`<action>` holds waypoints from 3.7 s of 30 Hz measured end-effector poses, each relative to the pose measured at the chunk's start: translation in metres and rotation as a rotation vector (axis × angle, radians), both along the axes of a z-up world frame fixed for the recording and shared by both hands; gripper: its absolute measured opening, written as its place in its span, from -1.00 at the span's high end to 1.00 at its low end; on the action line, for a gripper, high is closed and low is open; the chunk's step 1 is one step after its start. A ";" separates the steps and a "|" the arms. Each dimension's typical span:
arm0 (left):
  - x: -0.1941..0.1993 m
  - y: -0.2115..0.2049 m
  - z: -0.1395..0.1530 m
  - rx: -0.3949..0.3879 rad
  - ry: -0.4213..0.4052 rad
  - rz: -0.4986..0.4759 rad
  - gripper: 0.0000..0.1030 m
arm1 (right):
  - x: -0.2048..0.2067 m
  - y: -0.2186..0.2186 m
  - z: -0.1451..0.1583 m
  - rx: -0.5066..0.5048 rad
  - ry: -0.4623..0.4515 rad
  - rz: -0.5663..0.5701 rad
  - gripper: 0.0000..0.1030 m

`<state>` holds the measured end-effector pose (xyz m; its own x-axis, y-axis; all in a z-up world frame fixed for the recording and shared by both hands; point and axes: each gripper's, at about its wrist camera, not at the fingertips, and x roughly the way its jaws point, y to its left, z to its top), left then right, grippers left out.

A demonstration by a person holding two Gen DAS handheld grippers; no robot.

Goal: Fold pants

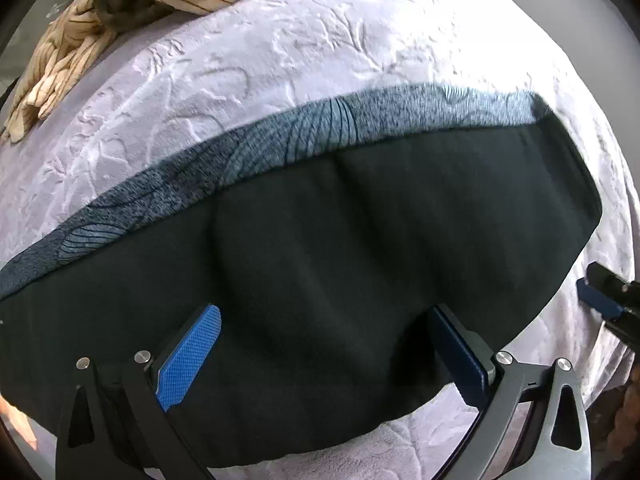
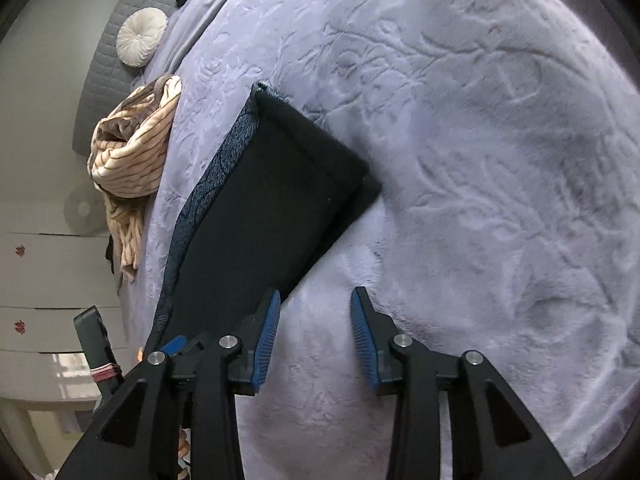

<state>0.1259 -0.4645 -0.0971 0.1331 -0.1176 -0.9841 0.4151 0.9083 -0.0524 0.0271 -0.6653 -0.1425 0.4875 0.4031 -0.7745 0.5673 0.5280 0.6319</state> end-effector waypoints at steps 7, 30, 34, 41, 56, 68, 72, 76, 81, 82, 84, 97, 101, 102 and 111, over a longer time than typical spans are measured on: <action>0.022 0.007 0.002 0.020 -0.012 0.016 -1.00 | 0.016 0.004 -0.002 0.010 -0.006 0.023 0.14; 0.049 -0.026 0.014 -0.020 -0.067 0.044 -1.00 | 0.019 -0.003 -0.012 0.126 -0.070 -0.034 -0.02; 0.036 -0.028 -0.001 -0.026 -0.085 0.046 -1.00 | 0.020 -0.003 -0.025 0.166 -0.115 -0.051 -0.02; 0.029 -0.008 0.012 -0.011 -0.088 0.069 -0.80 | 0.059 0.003 -0.035 0.186 -0.220 -0.048 -0.14; 0.050 0.028 0.009 -0.027 -0.135 0.201 -0.67 | 0.073 0.043 0.065 0.016 -0.357 0.110 0.75; 0.091 0.081 0.012 -0.139 -0.068 0.210 -0.78 | 0.073 0.139 0.143 -0.249 -0.366 0.340 0.74; 0.094 0.149 0.041 -0.187 -0.120 0.260 -0.78 | 0.076 0.177 0.156 -0.326 -0.350 0.396 0.74; 0.089 0.232 0.059 -0.139 -0.179 0.314 -0.78 | 0.089 0.234 0.155 -0.434 -0.318 0.490 0.71; 0.079 0.335 0.047 -0.026 -0.189 0.409 -0.78 | 0.103 0.341 0.098 -0.530 -0.221 0.638 0.41; 0.077 0.346 0.043 -0.014 -0.180 0.425 -0.78 | 0.106 0.362 0.081 -0.565 -0.180 0.671 0.31; 0.071 0.370 0.035 0.013 -0.154 0.458 -0.78 | 0.109 0.407 0.046 -0.684 -0.068 0.764 0.22; 0.012 0.360 0.025 -0.191 0.007 0.288 -0.78 | 0.055 0.321 0.089 -0.089 -0.129 0.527 -0.31; -0.022 0.324 0.013 -0.206 0.048 0.133 -0.78 | 0.040 0.269 0.055 0.218 -0.074 0.310 -0.18; -0.029 0.319 0.011 -0.201 0.054 0.114 -0.78 | 0.039 0.268 0.050 0.245 -0.069 0.302 -0.11; -0.034 0.313 0.003 -0.168 0.044 0.157 -0.78 | 0.051 0.272 -0.001 0.382 -0.028 0.202 0.18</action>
